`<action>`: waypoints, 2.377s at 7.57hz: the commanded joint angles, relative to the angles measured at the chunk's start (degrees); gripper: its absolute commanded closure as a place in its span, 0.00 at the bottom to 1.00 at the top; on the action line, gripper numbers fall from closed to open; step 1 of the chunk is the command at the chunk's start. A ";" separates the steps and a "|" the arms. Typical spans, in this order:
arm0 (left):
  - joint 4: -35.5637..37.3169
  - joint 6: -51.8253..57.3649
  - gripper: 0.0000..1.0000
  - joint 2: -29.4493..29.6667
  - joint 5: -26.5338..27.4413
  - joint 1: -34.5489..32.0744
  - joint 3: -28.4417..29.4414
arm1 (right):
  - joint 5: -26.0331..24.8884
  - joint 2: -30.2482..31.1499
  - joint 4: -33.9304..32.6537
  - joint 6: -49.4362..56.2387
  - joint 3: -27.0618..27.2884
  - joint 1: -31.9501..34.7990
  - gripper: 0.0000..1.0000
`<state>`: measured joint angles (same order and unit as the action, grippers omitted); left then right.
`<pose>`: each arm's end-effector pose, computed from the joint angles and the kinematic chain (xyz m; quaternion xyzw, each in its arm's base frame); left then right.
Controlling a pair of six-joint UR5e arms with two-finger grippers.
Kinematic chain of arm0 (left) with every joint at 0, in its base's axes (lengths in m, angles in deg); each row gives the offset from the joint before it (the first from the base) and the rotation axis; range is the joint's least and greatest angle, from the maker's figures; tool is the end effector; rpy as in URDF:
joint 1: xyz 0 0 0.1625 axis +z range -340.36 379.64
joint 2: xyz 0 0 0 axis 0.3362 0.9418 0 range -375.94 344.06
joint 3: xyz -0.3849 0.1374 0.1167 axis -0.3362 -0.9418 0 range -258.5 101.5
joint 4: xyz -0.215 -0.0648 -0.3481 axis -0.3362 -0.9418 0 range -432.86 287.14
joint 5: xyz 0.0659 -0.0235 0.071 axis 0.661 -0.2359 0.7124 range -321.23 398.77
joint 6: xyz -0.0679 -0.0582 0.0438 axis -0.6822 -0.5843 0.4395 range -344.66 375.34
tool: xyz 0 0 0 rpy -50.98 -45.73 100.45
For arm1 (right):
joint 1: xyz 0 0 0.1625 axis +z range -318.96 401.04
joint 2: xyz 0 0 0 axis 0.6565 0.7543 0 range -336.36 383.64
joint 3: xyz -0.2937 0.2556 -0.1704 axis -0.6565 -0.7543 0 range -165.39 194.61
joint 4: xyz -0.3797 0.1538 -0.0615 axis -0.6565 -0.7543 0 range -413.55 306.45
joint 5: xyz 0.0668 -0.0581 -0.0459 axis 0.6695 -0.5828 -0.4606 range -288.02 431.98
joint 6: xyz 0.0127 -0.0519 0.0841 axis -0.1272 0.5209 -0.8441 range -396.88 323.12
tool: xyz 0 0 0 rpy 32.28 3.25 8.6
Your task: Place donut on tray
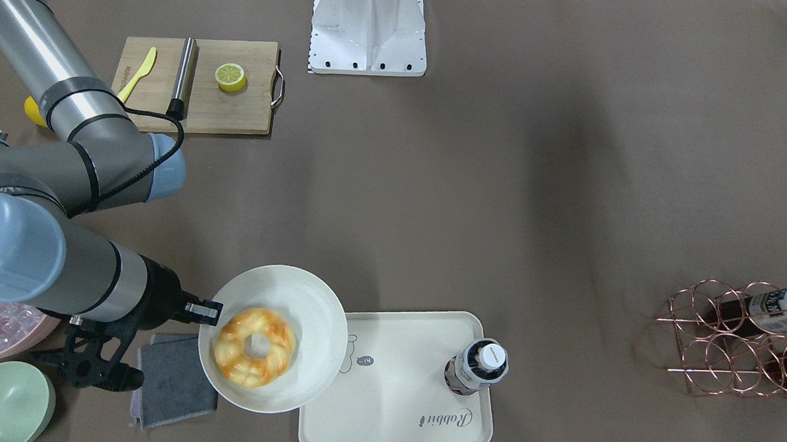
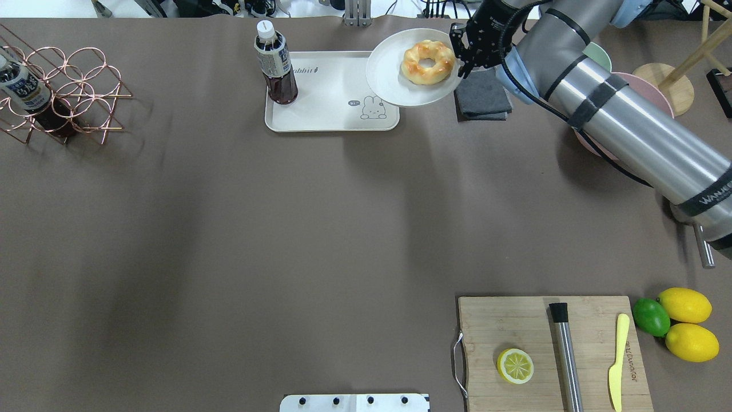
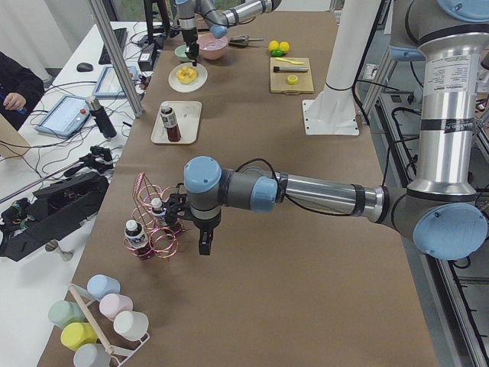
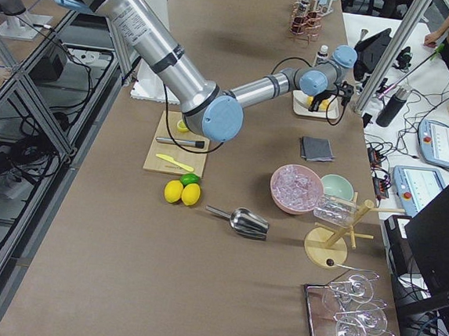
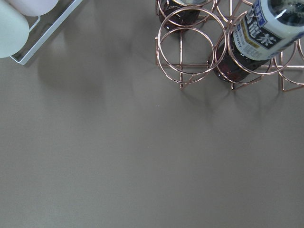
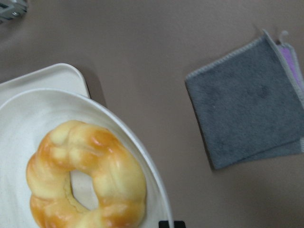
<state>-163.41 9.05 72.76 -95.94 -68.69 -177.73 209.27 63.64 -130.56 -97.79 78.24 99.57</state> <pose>-0.0490 -0.4895 0.5886 0.0418 0.3831 -0.0091 0.9227 -0.3691 -0.7182 0.2733 -0.0756 -0.4712 0.0993 0.8731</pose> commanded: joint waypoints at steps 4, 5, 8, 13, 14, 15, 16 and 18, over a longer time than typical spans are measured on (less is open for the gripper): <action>0.02 -0.04 0.01 -0.02 0.06 0.00 0.08 | -9.58 -13.27 11.53 -0.69 -16.86 -7.45 1.00; 0.02 -0.04 0.01 -0.02 0.06 0.00 0.08 | -10.46 -13.29 12.14 -0.69 -17.31 -8.16 1.00; 0.02 -0.04 0.01 -0.02 0.06 0.00 0.08 | -15.65 -14.34 18.12 -0.78 -22.76 -10.45 1.00; 0.02 0.05 0.01 -0.02 0.06 0.00 0.08 | -20.47 -15.48 20.49 -0.78 -26.89 -11.51 1.00; 0.02 0.05 0.01 -0.11 0.06 0.00 0.08 | -21.18 -15.57 20.58 -0.78 -27.16 -11.51 1.00; 0.02 0.05 0.01 -0.02 0.06 0.00 0.08 | -21.62 -15.57 20.58 -0.78 -27.25 -11.51 1.00; 0.02 -0.04 0.01 -0.11 0.06 0.00 0.08 | -21.89 -15.57 20.67 -0.78 -27.68 -11.42 1.00; 0.02 -0.04 0.01 -0.11 0.06 0.00 0.08 | -21.81 -16.18 21.11 -1.04 -27.69 -11.42 0.38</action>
<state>-163.39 9.06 72.67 -95.88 -68.68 -177.64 187.51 48.01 -109.71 -98.58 50.66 88.12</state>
